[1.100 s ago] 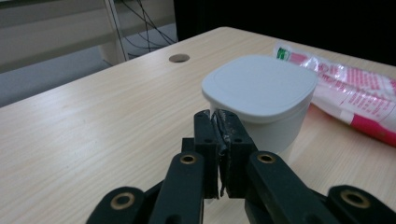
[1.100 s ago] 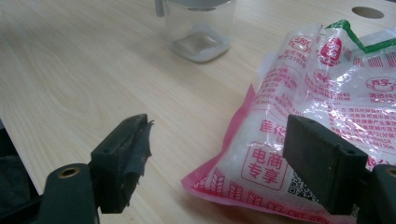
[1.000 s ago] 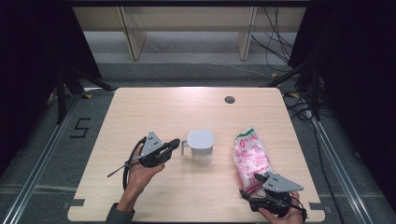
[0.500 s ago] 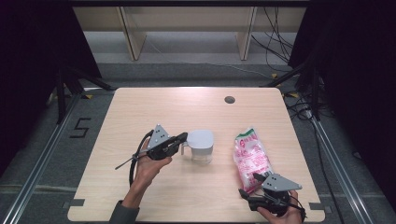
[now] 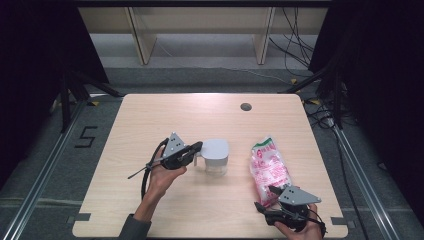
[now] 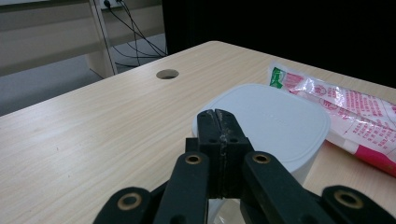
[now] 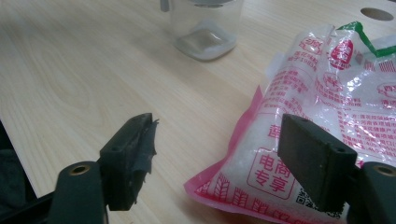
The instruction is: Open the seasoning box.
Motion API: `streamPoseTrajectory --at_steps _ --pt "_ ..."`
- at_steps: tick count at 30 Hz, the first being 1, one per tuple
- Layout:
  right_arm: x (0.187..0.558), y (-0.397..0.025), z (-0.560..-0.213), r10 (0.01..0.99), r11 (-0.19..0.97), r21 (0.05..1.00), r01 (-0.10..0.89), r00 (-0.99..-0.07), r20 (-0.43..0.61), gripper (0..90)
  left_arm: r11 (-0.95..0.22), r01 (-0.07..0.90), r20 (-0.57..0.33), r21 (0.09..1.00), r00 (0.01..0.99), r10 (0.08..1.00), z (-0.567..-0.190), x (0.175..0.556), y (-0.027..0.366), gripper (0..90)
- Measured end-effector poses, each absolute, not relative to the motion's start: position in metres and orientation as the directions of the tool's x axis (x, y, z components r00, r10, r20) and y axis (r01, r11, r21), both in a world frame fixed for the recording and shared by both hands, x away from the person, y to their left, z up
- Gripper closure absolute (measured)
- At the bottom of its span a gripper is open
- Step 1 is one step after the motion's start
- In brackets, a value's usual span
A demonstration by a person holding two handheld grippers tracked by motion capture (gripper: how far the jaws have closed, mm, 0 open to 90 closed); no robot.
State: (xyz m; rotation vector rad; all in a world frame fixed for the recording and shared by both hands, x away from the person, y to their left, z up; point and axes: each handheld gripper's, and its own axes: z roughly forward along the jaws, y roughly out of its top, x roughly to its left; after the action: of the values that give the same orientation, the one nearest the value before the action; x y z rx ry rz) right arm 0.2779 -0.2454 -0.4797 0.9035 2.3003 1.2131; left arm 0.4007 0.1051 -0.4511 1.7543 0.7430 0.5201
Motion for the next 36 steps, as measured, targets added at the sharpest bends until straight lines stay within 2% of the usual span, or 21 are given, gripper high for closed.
streamPoseTrajectory --at_steps 2,4,7,11,12,14,15,16,17,18,24,30,36 --pt "0.276 -0.243 -0.478 0.721 0.392 0.829 0.399 -0.693 -0.008 25.0 -0.187 0.224 -0.029 0.957 0.712 0.702 -0.452 0.401 0.106 89.3" --pt "0.279 -0.241 -0.477 0.720 0.385 0.844 0.372 -0.694 -0.023 24.8 -0.194 0.221 -0.022 0.956 0.712 0.702 -0.451 0.401 0.105 89.4" --pt "0.288 -0.239 -0.474 0.713 0.375 0.861 0.344 -0.700 -0.032 18.4 -0.191 0.223 -0.026 0.956 0.712 0.701 -0.452 0.401 0.106 89.3" --pt "0.301 -0.234 -0.467 0.704 0.325 0.892 0.315 -0.710 -0.006 18.5 -0.173 0.237 -0.047 0.956 0.707 0.706 -0.452 0.401 0.106 89.3" --pt "0.306 -0.232 -0.465 0.696 0.332 0.893 0.303 -0.718 -0.015 22.1 -0.172 0.236 -0.047 0.956 0.707 0.705 -0.452 0.401 0.106 89.3" --pt "0.314 -0.227 -0.461 0.666 0.345 0.900 0.266 -0.745 -0.035 36.8 -0.175 0.230 -0.041 0.957 0.709 0.704 -0.452 0.401 0.106 89.3" --pt "0.317 -0.223 -0.460 0.668 0.335 0.900 0.278 -0.744 -0.020 38.4 -0.178 0.229 -0.039 0.957 0.710 0.703 -0.452 0.401 0.106 89.3" --pt "0.322 -0.219 -0.457 0.658 0.355 0.898 0.261 -0.752 -0.041 48.1 -0.176 0.231 -0.042 0.957 0.710 0.703 -0.452 0.401 0.106 89.3" --pt "0.323 -0.217 -0.455 0.649 0.375 0.890 0.258 -0.759 -0.053 52.8 -0.168 0.237 -0.052 0.957 0.706 0.706 -0.452 0.401 0.106 89.2" --pt "0.325 -0.213 -0.454 0.656 0.368 0.890 0.270 -0.754 -0.043 53.5 -0.165 0.238 -0.053 0.957 0.706 0.706 -0.453 0.401 0.106 89.3" --pt "0.343 -0.193 -0.448 0.639 0.406 0.882 0.239 -0.764 -0.087 74.7 -0.174 0.231 -0.043 0.957 0.708 0.705 -0.453 0.401 0.107 89.2" --pt "0.363 -0.187 -0.451 0.646 0.390 0.882 0.265 -0.761 -0.057 86.3 -0.164 0.235 -0.053 0.958 0.707 0.706 -0.453 0.401 0.107 89.2" --pt "0.376 -0.179 -0.449 0.637 0.403 0.875 0.267 -0.768 -0.060 90.0 -0.158 0.247 -0.065 0.956 0.705 0.707 -0.453 0.402 0.109 89.0"
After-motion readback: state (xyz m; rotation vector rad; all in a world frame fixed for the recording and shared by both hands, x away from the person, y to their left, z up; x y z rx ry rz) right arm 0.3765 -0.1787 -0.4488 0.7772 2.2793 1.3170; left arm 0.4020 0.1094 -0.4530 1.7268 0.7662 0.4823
